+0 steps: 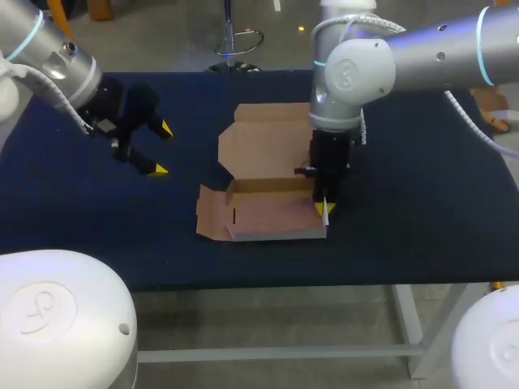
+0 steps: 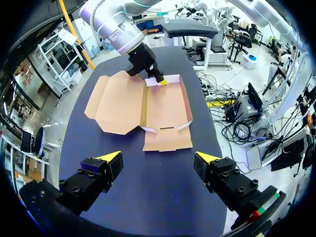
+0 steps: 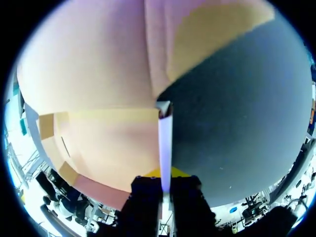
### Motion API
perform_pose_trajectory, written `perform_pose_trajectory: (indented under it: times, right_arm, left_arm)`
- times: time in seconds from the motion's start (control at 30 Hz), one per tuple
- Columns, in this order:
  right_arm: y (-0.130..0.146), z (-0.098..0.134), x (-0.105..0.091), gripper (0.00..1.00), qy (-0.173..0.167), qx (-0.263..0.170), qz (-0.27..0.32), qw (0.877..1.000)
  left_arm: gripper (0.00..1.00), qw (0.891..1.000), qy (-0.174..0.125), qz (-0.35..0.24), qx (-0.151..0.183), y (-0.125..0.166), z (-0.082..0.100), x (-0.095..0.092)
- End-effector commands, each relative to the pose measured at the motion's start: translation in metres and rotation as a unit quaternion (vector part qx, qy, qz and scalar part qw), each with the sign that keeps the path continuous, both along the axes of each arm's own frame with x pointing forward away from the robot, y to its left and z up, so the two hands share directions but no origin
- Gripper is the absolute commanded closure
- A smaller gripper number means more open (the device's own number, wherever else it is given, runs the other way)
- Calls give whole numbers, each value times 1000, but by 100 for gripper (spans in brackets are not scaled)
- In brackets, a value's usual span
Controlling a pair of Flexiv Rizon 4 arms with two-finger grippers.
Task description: Assemble the packaging by folding the flat box into shape, placing the metal phone stand inside, and closing the box properly
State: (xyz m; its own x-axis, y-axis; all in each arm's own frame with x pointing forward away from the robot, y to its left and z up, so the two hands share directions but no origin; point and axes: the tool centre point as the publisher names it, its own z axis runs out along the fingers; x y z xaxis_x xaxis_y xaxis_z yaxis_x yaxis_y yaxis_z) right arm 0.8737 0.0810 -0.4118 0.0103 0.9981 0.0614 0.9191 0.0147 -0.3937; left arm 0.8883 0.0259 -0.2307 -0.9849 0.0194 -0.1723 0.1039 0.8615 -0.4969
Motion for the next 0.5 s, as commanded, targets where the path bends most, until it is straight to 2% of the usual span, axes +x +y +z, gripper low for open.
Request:
perform_pose_trajectory:
  times: [0.03,0.13,0.27,0.5]
  right_arm:
    - [3,-5,2,96,8,-7,-3,1000]
    - [2,-7,1,91,5,-15,-9,1000]
    - [3,-7,0,98,-7,-31,-20,999]
    - [2,-6,-2,98,-25,-59,-41,997]
  left_arm:
    - [0,1000,1,0,3,0,1,0]
    - [0,1000,1,0,3,0,1,0]
    - [0,1000,1,0,3,0,1,0]
    - [0,1000,1,0,3,0,1,0]
